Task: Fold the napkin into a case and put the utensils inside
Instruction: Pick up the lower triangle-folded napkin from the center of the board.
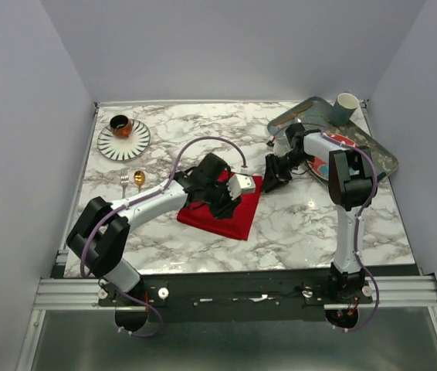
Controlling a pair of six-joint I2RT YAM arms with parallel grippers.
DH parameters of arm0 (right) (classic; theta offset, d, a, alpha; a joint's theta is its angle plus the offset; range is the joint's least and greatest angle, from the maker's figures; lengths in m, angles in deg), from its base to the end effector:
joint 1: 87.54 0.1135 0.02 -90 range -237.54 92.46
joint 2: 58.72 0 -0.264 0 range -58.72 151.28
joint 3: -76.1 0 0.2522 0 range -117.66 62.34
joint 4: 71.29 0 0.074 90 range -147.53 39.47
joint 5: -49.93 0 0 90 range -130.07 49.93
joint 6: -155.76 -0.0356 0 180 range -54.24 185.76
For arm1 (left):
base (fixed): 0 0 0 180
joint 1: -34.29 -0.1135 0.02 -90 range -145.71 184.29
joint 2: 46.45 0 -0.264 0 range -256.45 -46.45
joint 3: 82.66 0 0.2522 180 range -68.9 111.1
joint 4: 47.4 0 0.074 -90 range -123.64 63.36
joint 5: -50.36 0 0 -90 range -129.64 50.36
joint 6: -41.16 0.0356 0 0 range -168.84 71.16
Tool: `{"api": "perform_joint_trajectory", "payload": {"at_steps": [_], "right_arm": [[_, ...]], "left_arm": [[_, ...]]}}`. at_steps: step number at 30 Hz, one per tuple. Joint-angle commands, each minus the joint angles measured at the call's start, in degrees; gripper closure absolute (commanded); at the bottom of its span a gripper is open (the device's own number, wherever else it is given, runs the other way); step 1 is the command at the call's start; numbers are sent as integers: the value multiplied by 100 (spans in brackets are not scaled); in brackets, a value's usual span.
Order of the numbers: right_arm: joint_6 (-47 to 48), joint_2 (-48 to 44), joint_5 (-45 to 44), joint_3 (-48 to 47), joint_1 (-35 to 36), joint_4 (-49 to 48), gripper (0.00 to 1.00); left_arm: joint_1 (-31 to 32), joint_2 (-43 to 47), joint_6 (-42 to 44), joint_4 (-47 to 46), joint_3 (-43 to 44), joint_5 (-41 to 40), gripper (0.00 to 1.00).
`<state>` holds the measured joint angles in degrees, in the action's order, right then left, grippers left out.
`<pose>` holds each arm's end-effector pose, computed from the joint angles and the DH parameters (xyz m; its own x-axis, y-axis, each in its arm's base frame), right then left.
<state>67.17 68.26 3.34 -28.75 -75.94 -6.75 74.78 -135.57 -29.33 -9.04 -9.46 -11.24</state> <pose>0.4048 0.1081 0.1297 -0.9731 -0.2180 -0.0750 -0.2092 0.6984 0.6844 0.2323 -0.2206 0.2228 -0.3207 0.6601 -0.6793 0.9436 0.2846 -0.1690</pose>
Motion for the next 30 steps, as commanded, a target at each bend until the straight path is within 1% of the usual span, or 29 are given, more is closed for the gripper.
{"api": "perform_joint_trajectory", "payload": {"at_steps": [1,4,5,8,12,15,17,24,30], "right_arm": [[-123,-287,17,398,-184,-253,61],[-439,-262,52,469,-184,-534,64],[-492,-218,70,452,-184,-578,65],[-650,-112,219,460,-184,-727,67],[-888,-164,491,697,-193,-1096,66],[-958,-182,510,812,-175,-1202,66],[-976,-173,466,865,-175,-1246,67],[-1081,-173,439,1023,-184,-1466,75],[-1152,-217,457,1181,-175,-1589,78]], "left_arm": [[678,-184,-780,-491,77,-844,57],[942,-298,-1168,-676,-11,-1195,57],[1091,-351,-1247,-685,32,-1266,57],[1259,-562,-1555,-667,155,-1487,56],[1365,-825,-1897,-579,384,-1706,55],[1435,-1002,-2196,-544,507,-1873,55],[1453,-1063,-2354,-605,516,-1952,58],[1497,-1283,-2697,-632,656,-2181,60],[1506,-1345,-2821,-685,657,-2155,59]]}}
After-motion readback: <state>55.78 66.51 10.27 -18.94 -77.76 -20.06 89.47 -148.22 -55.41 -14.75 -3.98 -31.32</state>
